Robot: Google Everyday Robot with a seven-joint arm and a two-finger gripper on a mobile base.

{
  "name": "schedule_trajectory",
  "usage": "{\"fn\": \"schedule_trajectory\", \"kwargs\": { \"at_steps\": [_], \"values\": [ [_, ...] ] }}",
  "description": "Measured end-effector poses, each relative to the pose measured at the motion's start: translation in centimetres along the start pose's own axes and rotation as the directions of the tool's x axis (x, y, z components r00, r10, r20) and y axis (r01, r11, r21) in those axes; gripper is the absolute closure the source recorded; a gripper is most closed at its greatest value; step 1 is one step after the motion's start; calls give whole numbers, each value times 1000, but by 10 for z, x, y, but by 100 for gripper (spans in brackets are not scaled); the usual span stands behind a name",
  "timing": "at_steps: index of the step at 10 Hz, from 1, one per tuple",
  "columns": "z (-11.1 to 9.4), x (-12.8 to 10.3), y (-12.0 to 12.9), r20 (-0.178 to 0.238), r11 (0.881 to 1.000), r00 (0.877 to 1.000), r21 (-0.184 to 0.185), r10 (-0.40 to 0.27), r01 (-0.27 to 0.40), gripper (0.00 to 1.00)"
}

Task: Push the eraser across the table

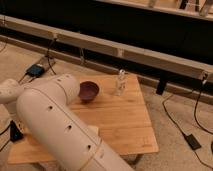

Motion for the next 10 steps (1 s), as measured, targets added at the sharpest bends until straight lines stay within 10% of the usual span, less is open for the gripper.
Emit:
{"fn": "schedule_trajectory", "kwargs": {
  "at_steps": [10],
  "values": [
    [-27,-29,10,51,998,998,-50,-28,31,35]
  ]
}}
